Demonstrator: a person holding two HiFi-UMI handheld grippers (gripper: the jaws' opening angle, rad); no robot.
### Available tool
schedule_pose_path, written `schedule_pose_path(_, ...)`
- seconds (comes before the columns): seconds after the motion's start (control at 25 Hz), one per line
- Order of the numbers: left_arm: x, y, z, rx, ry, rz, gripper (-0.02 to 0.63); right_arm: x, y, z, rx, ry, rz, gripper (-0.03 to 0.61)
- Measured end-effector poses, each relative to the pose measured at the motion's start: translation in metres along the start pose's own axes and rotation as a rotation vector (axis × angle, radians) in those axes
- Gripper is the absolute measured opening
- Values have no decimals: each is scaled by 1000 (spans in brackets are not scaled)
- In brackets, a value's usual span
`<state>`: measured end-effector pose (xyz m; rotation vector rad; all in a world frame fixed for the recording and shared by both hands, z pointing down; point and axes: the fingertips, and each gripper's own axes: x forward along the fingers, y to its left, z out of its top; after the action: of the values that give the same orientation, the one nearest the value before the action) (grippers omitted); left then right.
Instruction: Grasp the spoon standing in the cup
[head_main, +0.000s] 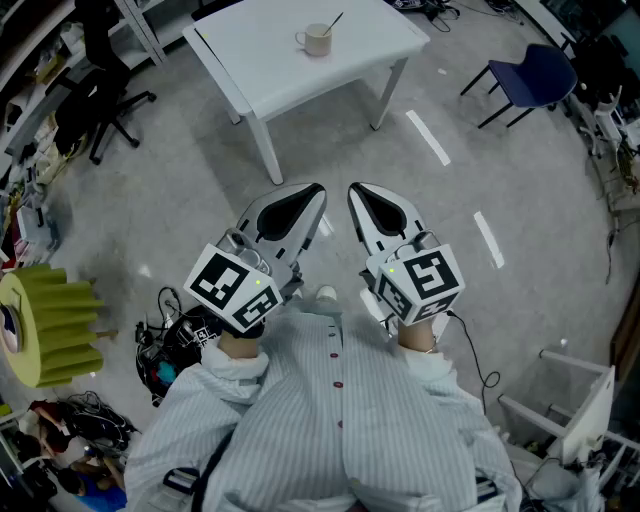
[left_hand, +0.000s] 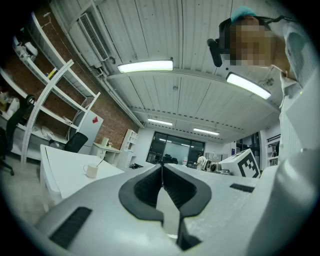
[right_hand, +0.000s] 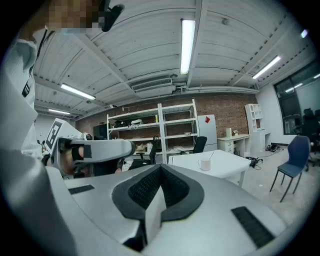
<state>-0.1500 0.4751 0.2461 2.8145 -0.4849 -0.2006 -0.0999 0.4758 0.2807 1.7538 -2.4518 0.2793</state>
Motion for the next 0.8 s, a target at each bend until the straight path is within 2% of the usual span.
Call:
schedule_pose_path(0.4, 4, 14, 7, 13, -14, 12, 14, 6, -9, 6, 11, -19, -15, 9)
schedule_pose_path(0.8, 12, 17, 10, 42, -39, 90, 14, -4, -32, 5, 10, -29, 13, 9)
